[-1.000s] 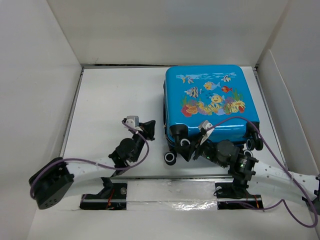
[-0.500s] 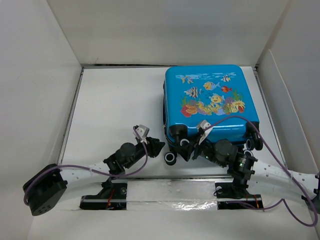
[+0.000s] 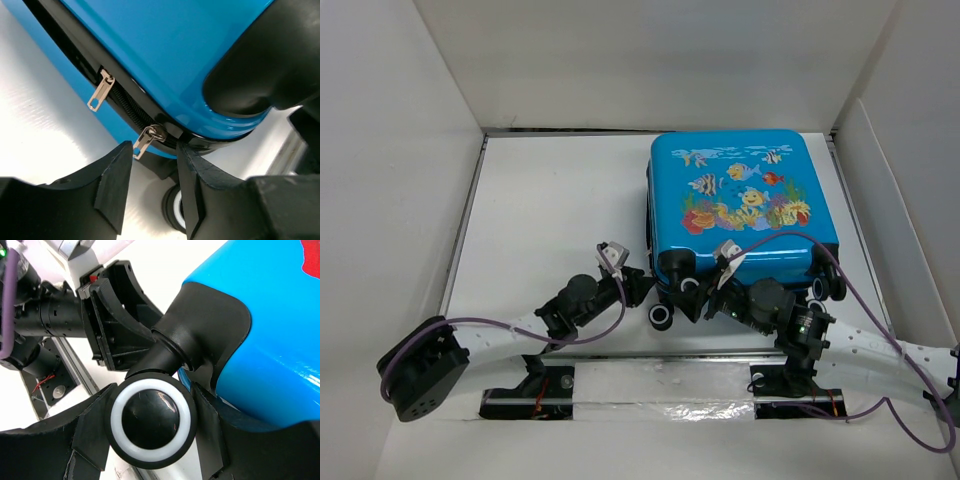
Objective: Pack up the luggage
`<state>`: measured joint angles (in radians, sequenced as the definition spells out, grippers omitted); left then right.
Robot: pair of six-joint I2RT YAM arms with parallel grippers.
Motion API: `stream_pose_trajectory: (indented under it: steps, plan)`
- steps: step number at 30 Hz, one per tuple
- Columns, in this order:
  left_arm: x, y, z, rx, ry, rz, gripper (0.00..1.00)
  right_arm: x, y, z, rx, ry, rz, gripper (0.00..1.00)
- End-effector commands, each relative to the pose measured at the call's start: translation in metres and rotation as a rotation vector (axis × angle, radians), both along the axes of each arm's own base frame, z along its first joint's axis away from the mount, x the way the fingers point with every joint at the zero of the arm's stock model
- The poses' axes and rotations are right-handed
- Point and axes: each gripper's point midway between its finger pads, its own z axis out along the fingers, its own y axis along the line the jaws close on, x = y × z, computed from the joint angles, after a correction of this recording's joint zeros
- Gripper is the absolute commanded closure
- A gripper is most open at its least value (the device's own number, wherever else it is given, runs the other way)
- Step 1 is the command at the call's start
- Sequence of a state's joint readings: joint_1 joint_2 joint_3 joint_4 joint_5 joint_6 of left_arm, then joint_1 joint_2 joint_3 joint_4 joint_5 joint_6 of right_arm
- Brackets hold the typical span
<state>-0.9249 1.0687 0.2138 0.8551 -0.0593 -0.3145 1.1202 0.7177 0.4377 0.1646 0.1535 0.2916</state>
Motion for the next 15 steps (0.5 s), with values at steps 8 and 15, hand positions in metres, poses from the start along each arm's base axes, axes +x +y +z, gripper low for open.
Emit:
stream_pose_trajectory:
  steps: [8, 15]
  plan:
    - [0.031, -0.011, 0.025, 0.017, -0.087, -0.019, 0.69, -0.009, 0.005, 0.012, 0.004, -0.018, 0.051, 1.00]
    - [0.041, -0.010, 0.031, 0.030, -0.110, 0.002, 0.94, -0.012, 0.007, 0.009, 0.002, -0.016, 0.074, 1.00]
